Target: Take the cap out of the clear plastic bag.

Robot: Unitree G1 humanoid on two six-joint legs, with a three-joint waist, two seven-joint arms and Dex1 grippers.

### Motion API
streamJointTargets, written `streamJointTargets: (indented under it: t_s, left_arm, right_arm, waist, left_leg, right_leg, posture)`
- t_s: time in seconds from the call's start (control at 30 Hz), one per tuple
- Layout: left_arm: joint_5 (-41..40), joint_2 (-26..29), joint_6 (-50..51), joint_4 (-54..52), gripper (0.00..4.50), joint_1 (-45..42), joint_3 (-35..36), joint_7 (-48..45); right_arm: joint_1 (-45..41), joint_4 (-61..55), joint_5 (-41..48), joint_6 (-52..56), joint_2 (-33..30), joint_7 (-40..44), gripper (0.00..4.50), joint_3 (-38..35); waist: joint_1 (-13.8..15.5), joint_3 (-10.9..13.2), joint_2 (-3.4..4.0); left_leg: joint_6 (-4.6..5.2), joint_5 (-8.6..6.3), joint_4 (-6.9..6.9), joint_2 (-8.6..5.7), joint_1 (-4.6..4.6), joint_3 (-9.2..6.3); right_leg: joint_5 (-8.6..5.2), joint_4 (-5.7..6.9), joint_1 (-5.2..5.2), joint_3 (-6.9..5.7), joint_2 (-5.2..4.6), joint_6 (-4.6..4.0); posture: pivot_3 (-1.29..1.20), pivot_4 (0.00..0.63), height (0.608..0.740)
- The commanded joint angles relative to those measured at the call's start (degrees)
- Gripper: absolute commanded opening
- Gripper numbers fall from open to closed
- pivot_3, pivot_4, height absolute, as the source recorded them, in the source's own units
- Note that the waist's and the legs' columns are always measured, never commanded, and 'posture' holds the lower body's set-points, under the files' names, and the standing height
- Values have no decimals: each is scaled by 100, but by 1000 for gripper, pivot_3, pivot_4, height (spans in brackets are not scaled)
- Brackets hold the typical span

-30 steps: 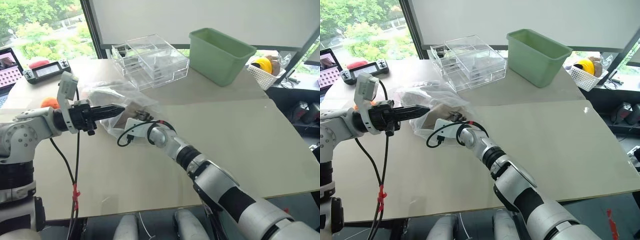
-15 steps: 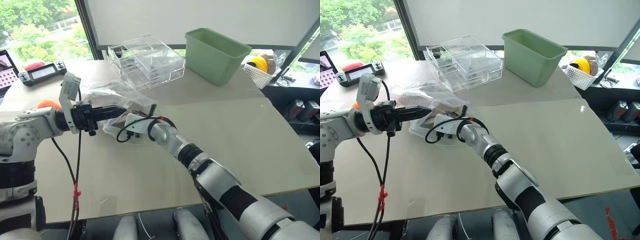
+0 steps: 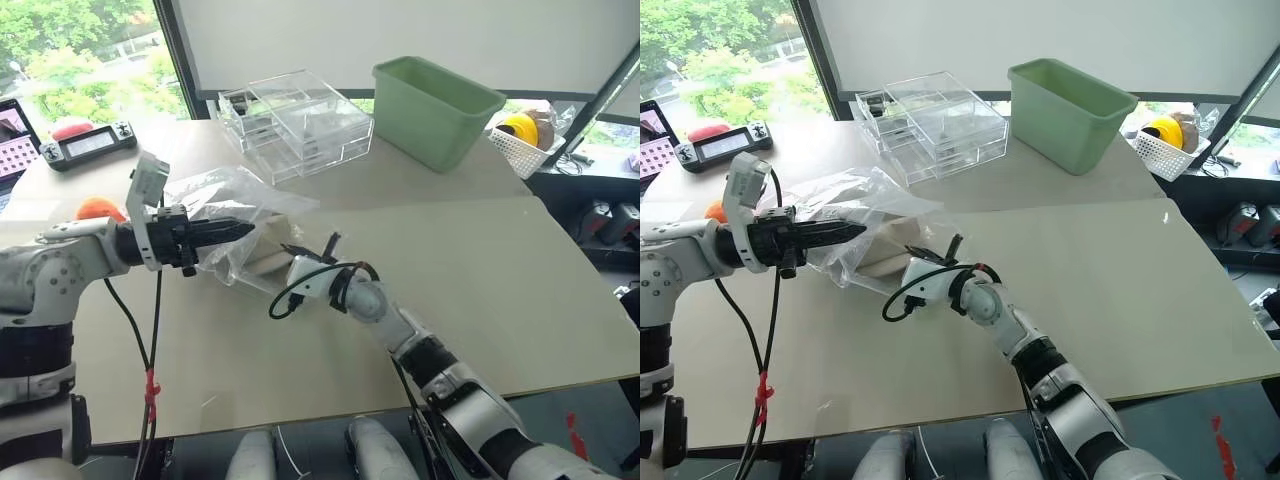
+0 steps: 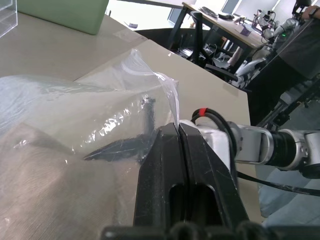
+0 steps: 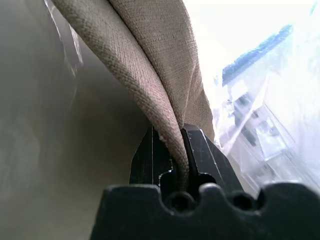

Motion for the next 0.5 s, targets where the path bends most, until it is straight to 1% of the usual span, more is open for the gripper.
streamJointTargets:
  t_s: [0.03, 0.23, 0.33, 0.47, 0.5]
  left_arm:
    - [107, 73, -155, -25, 0, -102, -45, -76]
    - [230, 19, -233, 61, 0, -178, -174, -130]
    - [317, -8, -310, 120, 0, -212, -250, -194]
    - [471, 2, -450, 147, 0, -183, -395, -302]
    - [719, 43, -666, 148, 0, -100, -588, -344]
  right_arm:
    - [293, -918, 220, 729, -174, 437, 39, -254]
    - [841, -2532, 742, 1222, -616, 1162, 39, -555]
    - [1257, -3396, 1227, 1712, -917, 1583, 39, -875]
    - [1490, -4541, 2279, 2897, -983, 1945, 39, -1474]
    - [1503, -4959, 2822, 3409, -1030, 2073, 39, -1771]
  waist:
    - [7, 0, 0]
    - [78, 2, -2]
    - [136, 3, -3]
    - [146, 3, -3]
    - [148, 4, -3]
  left_leg:
    - [0, 0, 1, 0, -1, 0]
    - [0, 0, 0, -1, -15, 0]
    - [0, 0, 0, 0, -16, 1]
    - [0, 0, 2, 0, -15, 1]
    - [0, 0, 1, 0, -14, 2]
  right_leg:
    - [-1, 0, 0, 0, 0, 0]
    - [-4, -7, -9, -1, 0, 1]
    - [-7, -10, -9, -1, 0, 7]
    - [-13, -9, -8, 0, 0, 14]
    - [-13, -9, -8, 0, 0, 14]
  posture:
    - [0, 150, 735]
    - [0, 150, 735]
    - [0, 150, 735]
    - [0, 150, 735]
    - [0, 150, 735]
